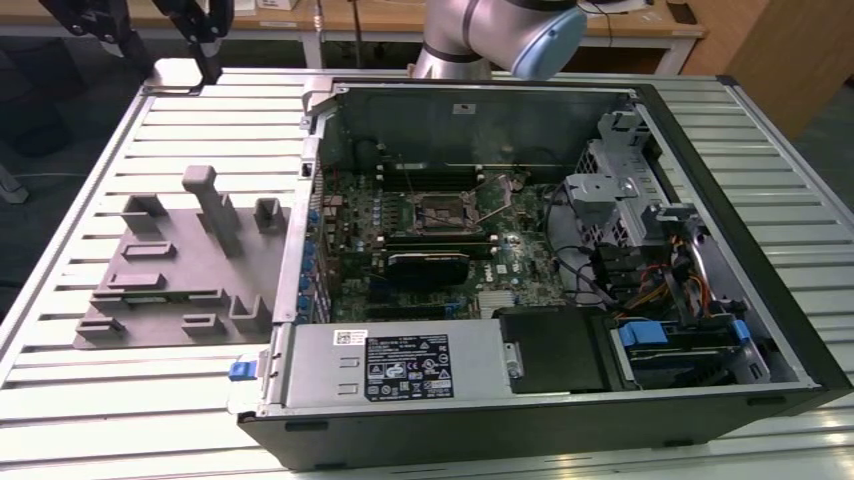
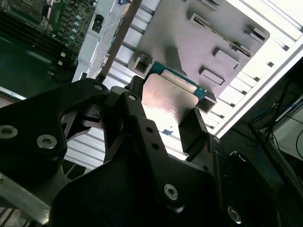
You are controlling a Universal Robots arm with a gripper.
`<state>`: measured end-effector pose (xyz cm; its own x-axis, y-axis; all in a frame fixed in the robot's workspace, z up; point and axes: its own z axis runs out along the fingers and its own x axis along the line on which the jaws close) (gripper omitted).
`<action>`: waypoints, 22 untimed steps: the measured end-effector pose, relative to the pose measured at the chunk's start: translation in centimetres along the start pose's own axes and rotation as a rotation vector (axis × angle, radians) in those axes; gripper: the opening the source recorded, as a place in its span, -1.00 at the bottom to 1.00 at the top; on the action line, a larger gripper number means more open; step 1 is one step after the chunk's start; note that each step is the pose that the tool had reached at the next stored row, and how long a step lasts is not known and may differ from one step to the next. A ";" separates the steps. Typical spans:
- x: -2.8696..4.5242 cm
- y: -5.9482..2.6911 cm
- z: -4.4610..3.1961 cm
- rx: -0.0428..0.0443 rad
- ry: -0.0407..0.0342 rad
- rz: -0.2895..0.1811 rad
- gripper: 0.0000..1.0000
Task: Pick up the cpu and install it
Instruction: 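Pick up the cpu and move it towards the insertion slot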
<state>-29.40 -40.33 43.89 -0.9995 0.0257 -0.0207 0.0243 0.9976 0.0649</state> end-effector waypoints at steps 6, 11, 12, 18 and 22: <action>-1.37 0.03 0.02 0.0002 0.0002 0.000 0.09; -2.55 0.06 0.06 0.0000 0.0000 0.000 0.09; -2.79 0.07 0.06 0.0001 0.0001 0.000 0.09; -4.62 0.11 0.10 0.0001 0.0001 0.000 0.09; -5.50 0.14 0.12 0.0001 0.0001 0.000 0.09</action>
<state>-23.89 -40.33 43.89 -0.9995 0.0257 -0.0206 0.0243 0.9976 0.0649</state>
